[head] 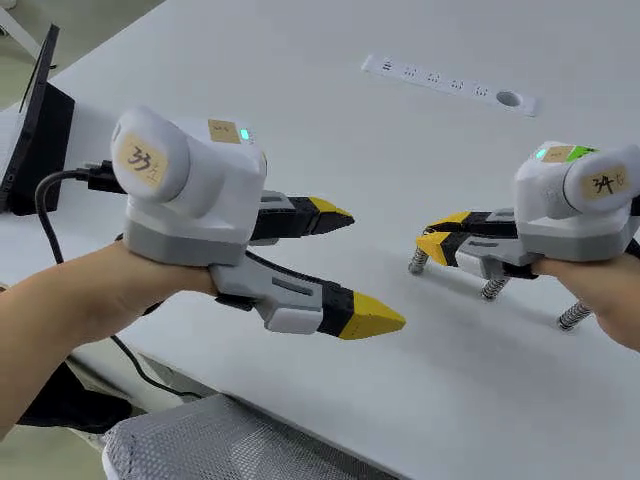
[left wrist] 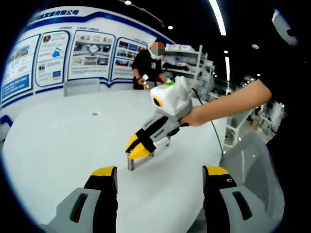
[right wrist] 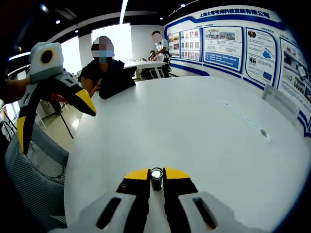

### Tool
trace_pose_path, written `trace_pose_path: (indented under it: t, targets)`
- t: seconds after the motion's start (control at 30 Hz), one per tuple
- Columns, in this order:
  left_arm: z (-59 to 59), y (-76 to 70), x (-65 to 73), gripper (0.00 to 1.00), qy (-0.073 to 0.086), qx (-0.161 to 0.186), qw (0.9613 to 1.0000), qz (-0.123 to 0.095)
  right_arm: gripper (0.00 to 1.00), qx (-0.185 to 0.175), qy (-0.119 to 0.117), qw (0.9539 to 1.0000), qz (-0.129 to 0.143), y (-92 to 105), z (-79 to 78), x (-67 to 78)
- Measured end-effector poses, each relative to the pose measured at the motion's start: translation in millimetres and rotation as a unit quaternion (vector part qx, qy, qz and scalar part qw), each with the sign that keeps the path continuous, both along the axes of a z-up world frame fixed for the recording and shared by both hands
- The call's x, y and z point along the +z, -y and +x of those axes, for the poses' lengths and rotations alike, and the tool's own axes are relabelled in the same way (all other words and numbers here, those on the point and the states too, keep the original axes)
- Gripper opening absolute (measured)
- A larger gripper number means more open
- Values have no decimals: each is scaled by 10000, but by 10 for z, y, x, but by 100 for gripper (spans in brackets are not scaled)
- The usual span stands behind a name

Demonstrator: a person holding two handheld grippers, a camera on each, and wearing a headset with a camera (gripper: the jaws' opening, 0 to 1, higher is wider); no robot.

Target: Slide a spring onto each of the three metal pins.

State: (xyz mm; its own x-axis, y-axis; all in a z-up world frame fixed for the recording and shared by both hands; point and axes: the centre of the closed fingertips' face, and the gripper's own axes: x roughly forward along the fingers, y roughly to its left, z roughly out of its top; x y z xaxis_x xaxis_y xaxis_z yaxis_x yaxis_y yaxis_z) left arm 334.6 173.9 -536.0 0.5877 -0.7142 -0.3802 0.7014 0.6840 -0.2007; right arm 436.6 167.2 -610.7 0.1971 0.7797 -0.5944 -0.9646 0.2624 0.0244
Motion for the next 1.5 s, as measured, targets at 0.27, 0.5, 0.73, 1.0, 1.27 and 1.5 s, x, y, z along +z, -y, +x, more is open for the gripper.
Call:
trace_pose_path:
  t: [0.27,0.5,0.73,1.0,1.27,1.5]
  targets:
    - [-1,-65,28,75,-9,131,9999,-70,11,0,41,10000,-75,12,-24,-87]
    - [13,-90,36,76,-22,171,9998,-51,12,-69,16,10000,-25,7,-18,-74]
    - [-3,-56,41,77,-49,120,9999,37,16,-47,81,9993,366,10,-42,205]
    - [115,41,173,79,81,71,9999,116,20,17,120,9975,695,290,-85,607]
    - [263,99,302,79,200,171,9997,26,22,-294,349,9956,821,954,-11,882]
    - [340,58,286,82,224,231,9995,58,25,-580,518,9934,846,1582,-58,1032]
